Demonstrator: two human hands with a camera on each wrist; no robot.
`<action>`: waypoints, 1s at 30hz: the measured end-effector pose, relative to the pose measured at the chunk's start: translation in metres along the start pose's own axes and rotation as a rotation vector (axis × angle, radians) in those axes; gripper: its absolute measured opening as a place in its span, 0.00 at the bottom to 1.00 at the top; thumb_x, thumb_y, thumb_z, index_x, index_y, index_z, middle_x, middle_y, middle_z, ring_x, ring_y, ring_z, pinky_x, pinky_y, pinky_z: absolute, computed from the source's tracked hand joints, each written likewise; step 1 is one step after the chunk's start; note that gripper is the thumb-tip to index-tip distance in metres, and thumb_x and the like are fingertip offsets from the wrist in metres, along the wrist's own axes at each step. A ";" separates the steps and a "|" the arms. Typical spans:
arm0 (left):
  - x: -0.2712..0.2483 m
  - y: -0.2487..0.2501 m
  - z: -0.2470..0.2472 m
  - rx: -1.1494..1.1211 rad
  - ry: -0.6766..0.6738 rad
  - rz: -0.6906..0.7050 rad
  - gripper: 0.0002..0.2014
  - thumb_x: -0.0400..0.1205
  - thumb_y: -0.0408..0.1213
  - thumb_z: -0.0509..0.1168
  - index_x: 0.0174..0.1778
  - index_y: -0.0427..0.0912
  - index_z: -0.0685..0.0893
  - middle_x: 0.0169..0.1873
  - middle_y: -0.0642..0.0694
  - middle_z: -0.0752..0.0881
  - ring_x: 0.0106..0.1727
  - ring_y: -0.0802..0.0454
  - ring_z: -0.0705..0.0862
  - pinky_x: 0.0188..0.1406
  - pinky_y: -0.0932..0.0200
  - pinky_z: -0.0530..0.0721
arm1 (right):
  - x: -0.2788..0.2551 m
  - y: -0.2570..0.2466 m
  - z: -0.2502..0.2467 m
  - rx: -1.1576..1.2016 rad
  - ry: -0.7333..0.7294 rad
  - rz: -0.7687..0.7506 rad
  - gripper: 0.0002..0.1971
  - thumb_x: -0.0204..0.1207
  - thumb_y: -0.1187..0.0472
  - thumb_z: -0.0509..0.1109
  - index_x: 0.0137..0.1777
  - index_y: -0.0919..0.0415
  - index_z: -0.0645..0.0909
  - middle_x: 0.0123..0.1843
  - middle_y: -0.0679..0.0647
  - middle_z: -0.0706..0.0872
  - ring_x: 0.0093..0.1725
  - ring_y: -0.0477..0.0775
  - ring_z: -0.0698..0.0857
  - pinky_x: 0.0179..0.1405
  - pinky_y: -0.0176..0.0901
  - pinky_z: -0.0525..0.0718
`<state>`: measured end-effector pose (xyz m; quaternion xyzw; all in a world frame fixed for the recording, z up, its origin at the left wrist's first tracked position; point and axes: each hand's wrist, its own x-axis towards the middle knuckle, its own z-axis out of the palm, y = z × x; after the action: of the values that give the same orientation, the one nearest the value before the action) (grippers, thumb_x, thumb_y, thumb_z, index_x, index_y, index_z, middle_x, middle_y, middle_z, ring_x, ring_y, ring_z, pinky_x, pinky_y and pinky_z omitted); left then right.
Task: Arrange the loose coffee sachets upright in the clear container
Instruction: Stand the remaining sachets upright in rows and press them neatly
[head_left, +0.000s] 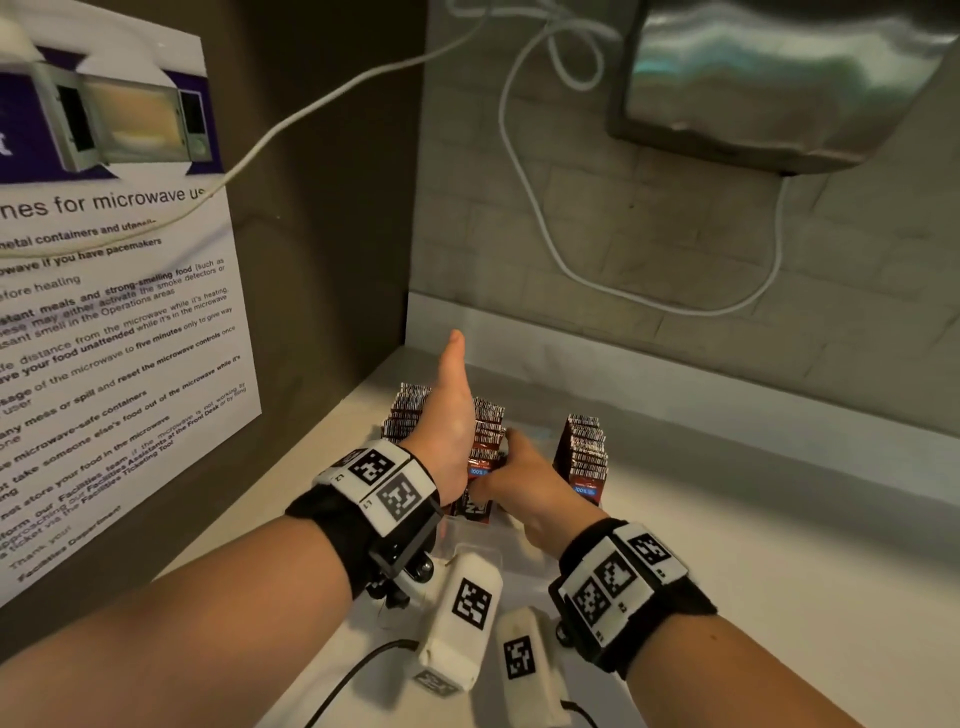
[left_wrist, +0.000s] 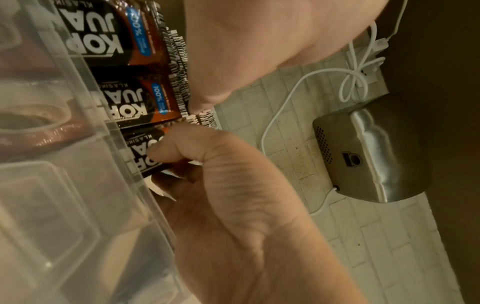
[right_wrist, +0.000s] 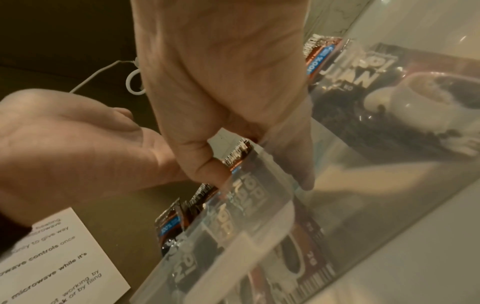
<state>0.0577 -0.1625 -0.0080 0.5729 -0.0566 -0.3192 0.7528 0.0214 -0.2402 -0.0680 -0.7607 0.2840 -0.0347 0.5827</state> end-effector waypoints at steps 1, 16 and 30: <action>0.001 0.000 0.001 0.000 0.003 -0.008 0.37 0.83 0.66 0.44 0.85 0.49 0.53 0.85 0.40 0.55 0.84 0.45 0.55 0.80 0.50 0.55 | 0.001 0.001 0.000 0.007 -0.006 -0.003 0.29 0.65 0.80 0.70 0.65 0.60 0.70 0.55 0.60 0.84 0.54 0.59 0.85 0.42 0.47 0.83; 0.012 0.005 0.010 0.075 0.059 -0.080 0.37 0.84 0.65 0.45 0.84 0.46 0.59 0.80 0.36 0.66 0.79 0.41 0.68 0.58 0.55 0.68 | 0.006 0.010 -0.007 0.055 -0.085 -0.040 0.41 0.66 0.84 0.65 0.70 0.44 0.63 0.58 0.56 0.84 0.57 0.56 0.84 0.50 0.49 0.85; 0.040 0.011 0.015 0.158 0.003 -0.193 0.44 0.79 0.72 0.47 0.85 0.46 0.53 0.83 0.38 0.60 0.80 0.39 0.65 0.76 0.46 0.65 | 0.008 0.007 -0.003 -0.045 -0.076 0.010 0.56 0.67 0.67 0.79 0.83 0.46 0.41 0.68 0.55 0.79 0.67 0.57 0.79 0.70 0.61 0.77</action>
<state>0.0867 -0.1951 -0.0045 0.6338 -0.0251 -0.3841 0.6709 0.0239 -0.2474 -0.0754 -0.7729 0.2664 0.0037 0.5758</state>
